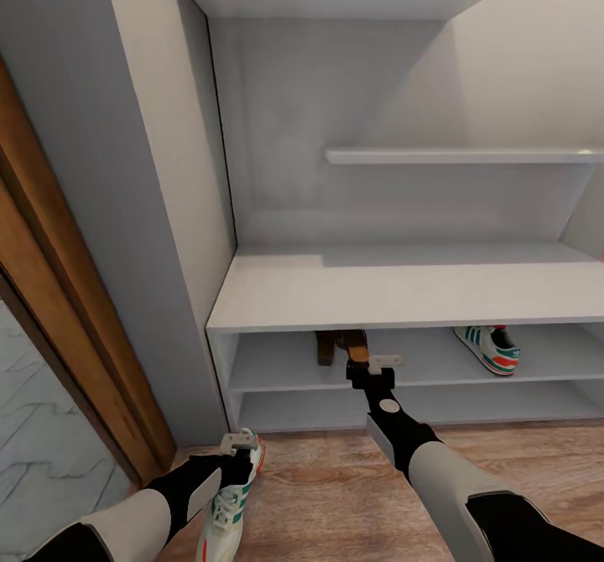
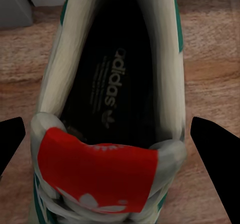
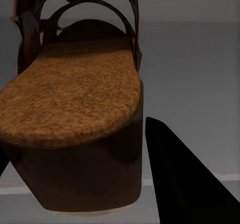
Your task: Pick up the two gym shoes and the two sandals from the corridor floor and place them onto the hallstand (shoe rack) in the corridor, making sure they are on the rack and not on the floor. Arrange them so the two gym shoes are next to each other and the two sandals are next to each other.
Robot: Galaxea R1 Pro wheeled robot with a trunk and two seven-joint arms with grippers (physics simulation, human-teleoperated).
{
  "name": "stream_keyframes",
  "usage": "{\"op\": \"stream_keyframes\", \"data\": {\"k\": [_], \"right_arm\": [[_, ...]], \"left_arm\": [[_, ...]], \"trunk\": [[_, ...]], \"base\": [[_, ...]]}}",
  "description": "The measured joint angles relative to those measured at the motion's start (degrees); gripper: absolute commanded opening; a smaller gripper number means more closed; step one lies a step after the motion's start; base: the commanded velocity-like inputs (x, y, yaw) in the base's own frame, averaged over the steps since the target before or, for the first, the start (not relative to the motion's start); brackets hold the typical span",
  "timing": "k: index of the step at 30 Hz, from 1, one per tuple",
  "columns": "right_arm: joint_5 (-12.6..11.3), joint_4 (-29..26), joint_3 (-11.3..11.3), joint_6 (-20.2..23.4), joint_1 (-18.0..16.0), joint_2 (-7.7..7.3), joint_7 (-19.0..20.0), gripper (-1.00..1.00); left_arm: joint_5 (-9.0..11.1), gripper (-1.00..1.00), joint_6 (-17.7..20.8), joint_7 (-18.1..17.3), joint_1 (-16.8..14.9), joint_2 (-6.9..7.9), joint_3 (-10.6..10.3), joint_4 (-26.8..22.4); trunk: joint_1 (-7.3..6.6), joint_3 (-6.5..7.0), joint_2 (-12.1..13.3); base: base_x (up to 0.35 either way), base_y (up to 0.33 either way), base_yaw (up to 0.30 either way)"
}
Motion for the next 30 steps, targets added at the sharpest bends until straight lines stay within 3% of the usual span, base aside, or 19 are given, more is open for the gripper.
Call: {"op": "stream_keyframes", "data": {"k": [30], "right_arm": [[0.0, 0.1, 0.0, 0.0, 0.0, -0.06, 0.0, -1.0]], "left_arm": [[0.1, -1.0, 0.0, 0.0, 0.0, -0.66, 0.4, 0.4]], "trunk": [[0.0, 0.0, 0.0]], "base": [[0.015, 0.0, 0.0]]}}
